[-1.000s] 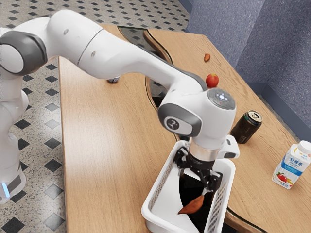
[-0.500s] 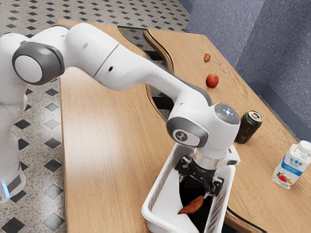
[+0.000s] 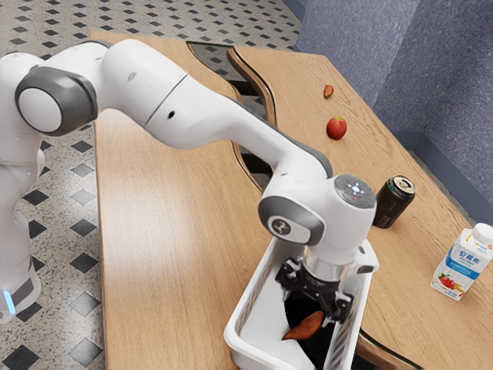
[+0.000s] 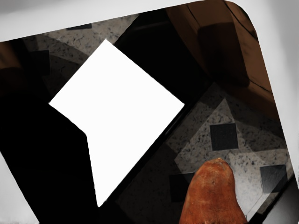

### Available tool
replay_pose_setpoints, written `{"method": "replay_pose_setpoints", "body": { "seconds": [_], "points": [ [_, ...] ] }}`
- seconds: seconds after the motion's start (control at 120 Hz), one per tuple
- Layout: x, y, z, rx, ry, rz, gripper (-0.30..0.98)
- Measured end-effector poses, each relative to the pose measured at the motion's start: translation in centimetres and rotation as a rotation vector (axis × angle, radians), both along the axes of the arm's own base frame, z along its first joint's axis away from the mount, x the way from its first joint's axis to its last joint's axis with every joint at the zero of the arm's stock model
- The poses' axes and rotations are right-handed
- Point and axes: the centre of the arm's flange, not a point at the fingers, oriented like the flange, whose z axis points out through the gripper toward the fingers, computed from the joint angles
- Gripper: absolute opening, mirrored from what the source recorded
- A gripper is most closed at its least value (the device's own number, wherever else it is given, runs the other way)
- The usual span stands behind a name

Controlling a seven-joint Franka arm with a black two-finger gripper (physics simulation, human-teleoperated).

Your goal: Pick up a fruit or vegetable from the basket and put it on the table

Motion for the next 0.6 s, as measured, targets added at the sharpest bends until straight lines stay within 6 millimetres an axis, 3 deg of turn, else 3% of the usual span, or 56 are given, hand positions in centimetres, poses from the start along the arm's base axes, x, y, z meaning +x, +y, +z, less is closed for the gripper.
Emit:
{"method": "replay_pose_setpoints", "body": {
  "seconds": [0.433, 0.6],
  "points": [
    [-0.7, -1.2, -0.8, -0.014, -0.012, -0.007, 0.68],
    [-0.9, -1.6, -1.0, -0.025, -0.025, -0.002, 0.35]
  ]
}}
